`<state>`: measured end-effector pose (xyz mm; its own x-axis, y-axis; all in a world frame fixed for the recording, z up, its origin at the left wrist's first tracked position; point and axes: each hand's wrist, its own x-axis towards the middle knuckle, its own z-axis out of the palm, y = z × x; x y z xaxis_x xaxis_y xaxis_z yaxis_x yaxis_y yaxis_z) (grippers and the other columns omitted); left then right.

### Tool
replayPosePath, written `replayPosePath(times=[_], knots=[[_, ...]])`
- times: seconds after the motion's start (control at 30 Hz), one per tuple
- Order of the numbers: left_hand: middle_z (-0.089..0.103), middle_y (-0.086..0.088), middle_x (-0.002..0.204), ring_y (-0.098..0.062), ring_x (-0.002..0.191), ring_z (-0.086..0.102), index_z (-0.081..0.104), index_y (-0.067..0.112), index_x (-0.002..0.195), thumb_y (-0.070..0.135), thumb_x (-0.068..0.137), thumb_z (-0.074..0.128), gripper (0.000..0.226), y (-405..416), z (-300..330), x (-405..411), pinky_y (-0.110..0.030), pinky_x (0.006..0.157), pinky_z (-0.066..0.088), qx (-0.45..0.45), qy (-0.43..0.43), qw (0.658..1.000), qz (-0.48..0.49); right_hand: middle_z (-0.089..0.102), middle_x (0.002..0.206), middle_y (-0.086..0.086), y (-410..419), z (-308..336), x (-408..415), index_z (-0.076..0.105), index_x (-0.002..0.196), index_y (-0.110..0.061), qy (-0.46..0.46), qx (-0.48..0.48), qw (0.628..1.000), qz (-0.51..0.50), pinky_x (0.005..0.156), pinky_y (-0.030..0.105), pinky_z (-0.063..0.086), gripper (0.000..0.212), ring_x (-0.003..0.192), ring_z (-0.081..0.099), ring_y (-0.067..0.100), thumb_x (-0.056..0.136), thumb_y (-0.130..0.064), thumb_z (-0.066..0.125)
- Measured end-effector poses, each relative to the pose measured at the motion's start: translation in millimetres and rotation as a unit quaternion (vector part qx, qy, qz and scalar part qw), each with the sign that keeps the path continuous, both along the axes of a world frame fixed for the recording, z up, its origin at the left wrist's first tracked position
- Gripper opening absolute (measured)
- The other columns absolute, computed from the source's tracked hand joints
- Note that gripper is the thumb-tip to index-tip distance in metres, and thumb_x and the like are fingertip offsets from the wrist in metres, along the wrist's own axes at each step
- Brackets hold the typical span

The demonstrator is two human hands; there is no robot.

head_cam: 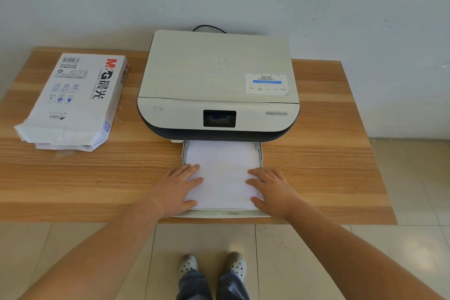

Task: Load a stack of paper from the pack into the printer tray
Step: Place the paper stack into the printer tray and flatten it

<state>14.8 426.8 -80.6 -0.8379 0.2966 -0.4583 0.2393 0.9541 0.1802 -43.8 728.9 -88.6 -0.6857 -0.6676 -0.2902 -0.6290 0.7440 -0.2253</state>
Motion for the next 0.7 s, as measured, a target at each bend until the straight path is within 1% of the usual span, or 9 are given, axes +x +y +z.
replayPosePath(times=[0.23, 0.3, 0.4, 0.53, 0.7], knots=[[-0.006, 0.008, 0.159, -0.014, 0.145, -0.004, 0.02, 0.033, 0.147, 0.053, 0.091, 0.044, 0.065, -0.6, 2.5, 0.1, -0.035, 0.117, 0.006, -0.003, 0.005, 1.0, -0.014, 0.038, 0.148, -0.002, 0.4, 1.4, -2.4, 0.049, 0.135, -0.027, 0.003, -0.01, 1.0, 0.0, 0.115, 0.039, 0.012, 0.051, 0.138, 0.029, 0.019, 0.087, -0.046, 0.051], [-0.01, 0.009, 0.159, -0.013, 0.145, -0.006, 0.018, 0.035, 0.148, 0.053, 0.09, 0.044, 0.066, -1.7, 1.6, -1.3, -0.036, 0.117, 0.006, 0.0, 0.006, 1.0, -0.005, 0.034, 0.151, -0.002, -0.8, 0.6, -4.8, 0.047, 0.137, -0.028, 0.005, -0.01, 1.0, -0.008, 0.116, 0.039, 0.012, 0.053, 0.141, 0.024, 0.02, 0.088, -0.049, 0.049], [-0.014, 0.011, 0.158, -0.013, 0.145, -0.009, 0.014, 0.036, 0.148, 0.055, 0.089, 0.045, 0.069, -3.9, -0.9, -4.9, -0.037, 0.119, 0.006, -0.003, -0.01, 1.0, 0.002, 0.026, 0.155, -0.001, -3.2, -0.5, -8.7, 0.043, 0.141, -0.027, -0.002, 0.001, 1.0, -0.014, 0.117, 0.04, 0.008, 0.057, 0.145, 0.016, 0.021, 0.089, -0.05, 0.05], [-0.014, 0.01, 0.158, -0.013, 0.145, -0.01, 0.014, 0.037, 0.148, 0.055, 0.089, 0.046, 0.07, -3.9, -2.9, -5.9, -0.038, 0.119, 0.006, -0.008, -0.017, 1.0, 0.001, 0.027, 0.155, 0.001, -4.6, -0.1, -8.6, 0.043, 0.141, -0.025, -0.008, 0.003, 1.0, -0.015, 0.117, 0.041, 0.008, 0.058, 0.144, 0.019, 0.022, 0.088, -0.049, 0.052], [-0.014, 0.009, 0.158, -0.014, 0.145, -0.009, 0.014, 0.036, 0.148, 0.055, 0.089, 0.045, 0.07, -3.2, -2.0, -4.3, -0.04, 0.119, 0.007, -0.009, -0.017, 1.0, -0.003, 0.027, 0.155, -0.001, -4.3, -0.3, -7.7, 0.043, 0.141, -0.027, -0.012, 0.008, 1.0, -0.016, 0.117, 0.04, 0.01, 0.059, 0.143, 0.02, 0.02, 0.087, -0.05, 0.051]])
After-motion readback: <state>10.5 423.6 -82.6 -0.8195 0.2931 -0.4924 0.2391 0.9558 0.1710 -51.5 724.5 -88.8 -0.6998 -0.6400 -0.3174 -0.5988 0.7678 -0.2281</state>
